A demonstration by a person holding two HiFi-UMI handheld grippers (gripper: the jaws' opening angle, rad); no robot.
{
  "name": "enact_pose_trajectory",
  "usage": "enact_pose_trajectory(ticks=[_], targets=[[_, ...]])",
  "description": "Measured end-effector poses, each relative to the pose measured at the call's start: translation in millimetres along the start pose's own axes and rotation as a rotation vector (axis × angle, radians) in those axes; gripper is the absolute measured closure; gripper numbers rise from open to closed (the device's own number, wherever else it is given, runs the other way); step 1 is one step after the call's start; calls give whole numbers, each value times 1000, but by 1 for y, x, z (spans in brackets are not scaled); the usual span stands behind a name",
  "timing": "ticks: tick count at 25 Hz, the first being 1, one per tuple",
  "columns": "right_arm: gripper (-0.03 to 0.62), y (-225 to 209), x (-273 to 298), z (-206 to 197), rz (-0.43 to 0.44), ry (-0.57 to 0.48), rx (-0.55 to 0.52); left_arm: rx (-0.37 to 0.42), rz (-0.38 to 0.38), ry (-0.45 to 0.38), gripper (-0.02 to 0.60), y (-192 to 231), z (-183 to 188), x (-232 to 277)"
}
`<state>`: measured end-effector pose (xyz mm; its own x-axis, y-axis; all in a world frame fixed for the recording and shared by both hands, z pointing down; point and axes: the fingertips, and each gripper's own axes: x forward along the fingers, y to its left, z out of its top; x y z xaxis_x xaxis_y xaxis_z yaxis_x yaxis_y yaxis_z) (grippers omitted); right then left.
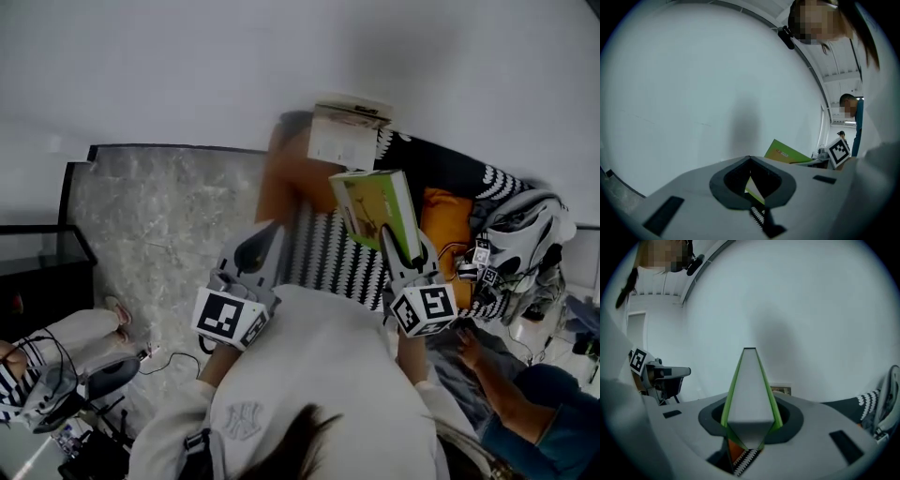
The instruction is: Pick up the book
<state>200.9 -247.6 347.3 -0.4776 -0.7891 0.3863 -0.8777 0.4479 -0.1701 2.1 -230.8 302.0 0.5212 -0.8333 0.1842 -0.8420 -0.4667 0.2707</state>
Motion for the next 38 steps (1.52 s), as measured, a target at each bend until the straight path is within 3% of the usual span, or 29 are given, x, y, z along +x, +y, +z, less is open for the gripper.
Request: enact_pose_trajectory(ticks=[4, 11, 22, 30, 38], targets=[[445, 13, -21, 7, -10, -24, -9, 10, -1, -5, 572, -5, 1, -6], [445, 40, -41, 12, 47, -90, -23, 10, -12, -4, 572, -12, -2, -10], [445, 52, -55, 9, 69, -107, 1, 1, -11, 19, 572, -17, -5, -16], [445, 46, -59, 4, 36, -115, 43, -45, 60, -66, 572, 12, 3, -32], [445, 40, -60, 0, 28, -112, 66, -46, 98, -74, 572, 20, 3, -39]])
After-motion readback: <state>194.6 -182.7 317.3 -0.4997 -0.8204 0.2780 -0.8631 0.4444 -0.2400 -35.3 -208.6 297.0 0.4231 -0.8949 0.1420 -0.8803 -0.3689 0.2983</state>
